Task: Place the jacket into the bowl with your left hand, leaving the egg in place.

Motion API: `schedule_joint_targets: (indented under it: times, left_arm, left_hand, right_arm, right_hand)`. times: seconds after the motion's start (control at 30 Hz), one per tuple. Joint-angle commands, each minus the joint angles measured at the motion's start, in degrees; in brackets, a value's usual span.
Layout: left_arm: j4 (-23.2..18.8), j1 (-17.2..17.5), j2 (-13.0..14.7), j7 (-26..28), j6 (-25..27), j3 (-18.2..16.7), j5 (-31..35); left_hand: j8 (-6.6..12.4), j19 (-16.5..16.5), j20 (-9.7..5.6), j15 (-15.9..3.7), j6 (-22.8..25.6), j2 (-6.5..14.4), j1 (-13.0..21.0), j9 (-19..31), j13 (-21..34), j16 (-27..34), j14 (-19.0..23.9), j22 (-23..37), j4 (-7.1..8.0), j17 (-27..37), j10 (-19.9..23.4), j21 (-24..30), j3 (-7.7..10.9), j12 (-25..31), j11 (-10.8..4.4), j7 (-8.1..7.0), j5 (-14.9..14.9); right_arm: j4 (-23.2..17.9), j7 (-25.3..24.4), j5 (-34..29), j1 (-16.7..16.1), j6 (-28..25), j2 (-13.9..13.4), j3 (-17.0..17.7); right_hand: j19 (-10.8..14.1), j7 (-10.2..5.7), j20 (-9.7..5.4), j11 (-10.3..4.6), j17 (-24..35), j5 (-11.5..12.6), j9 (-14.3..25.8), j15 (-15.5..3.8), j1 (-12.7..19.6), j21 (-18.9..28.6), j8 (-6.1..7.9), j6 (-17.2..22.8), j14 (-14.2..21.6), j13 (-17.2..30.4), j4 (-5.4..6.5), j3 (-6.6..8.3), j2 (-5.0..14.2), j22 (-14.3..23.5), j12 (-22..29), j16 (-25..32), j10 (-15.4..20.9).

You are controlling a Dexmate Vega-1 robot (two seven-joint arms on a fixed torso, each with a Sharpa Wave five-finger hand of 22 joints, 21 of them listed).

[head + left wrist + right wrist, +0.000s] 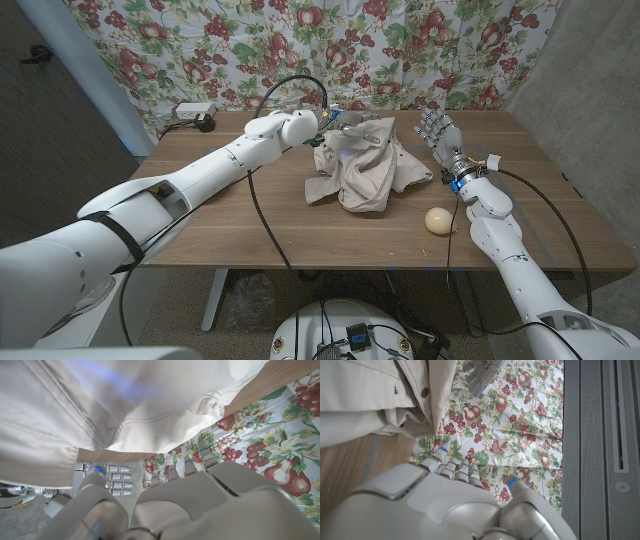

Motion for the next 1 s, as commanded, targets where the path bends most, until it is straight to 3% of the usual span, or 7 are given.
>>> schedule_joint_targets:
  times: [0.03,1.0]
  left_arm:
    - [3.0,-0.99,-1.07,0.86,-1.35,1.53,-0.1]
    - [4.09,-0.71,-1.2,0.2,-0.88,3.37,0.04]
  left_hand:
    - [-0.03,-0.35,0.1,0.02,-0.23,-0.08,0.59,0.19,0.3,-0.07,-0.45,0.13,-0.18,0.24,-0.25,-0.06,0.0,-0.12,-0.01,-0.03,0.33]
    - [-0.02,-0.5,0.11,0.21,-0.58,0.05,0.64,0.2,0.3,-0.08,-0.89,0.17,-0.35,0.25,-0.54,-0.47,-0.31,-0.12,0.07,-0.03,0.37]
  right_arm:
    - [1.6,0.35,0.14,0.93,0.46,0.15,-0.15]
    - [1.34,0.58,0.43,0.86,0.56,0.03,-0.11]
  right_hand:
    - [0.47,0.0,-4.37,-0.19,0.1,-0.05,0.12,-1.5,-0.23,0.37,0.2,0.24,0.46,0.16,-0.16,0.47,3.57,0.26,0.14,0.25,0.23]
    - [0.51,-0.02,-4.31,-0.19,0.1,-0.12,0.12,-1.53,-0.28,0.38,0.23,0.32,0.46,0.16,-0.16,0.6,3.54,0.25,0.14,0.24,0.25]
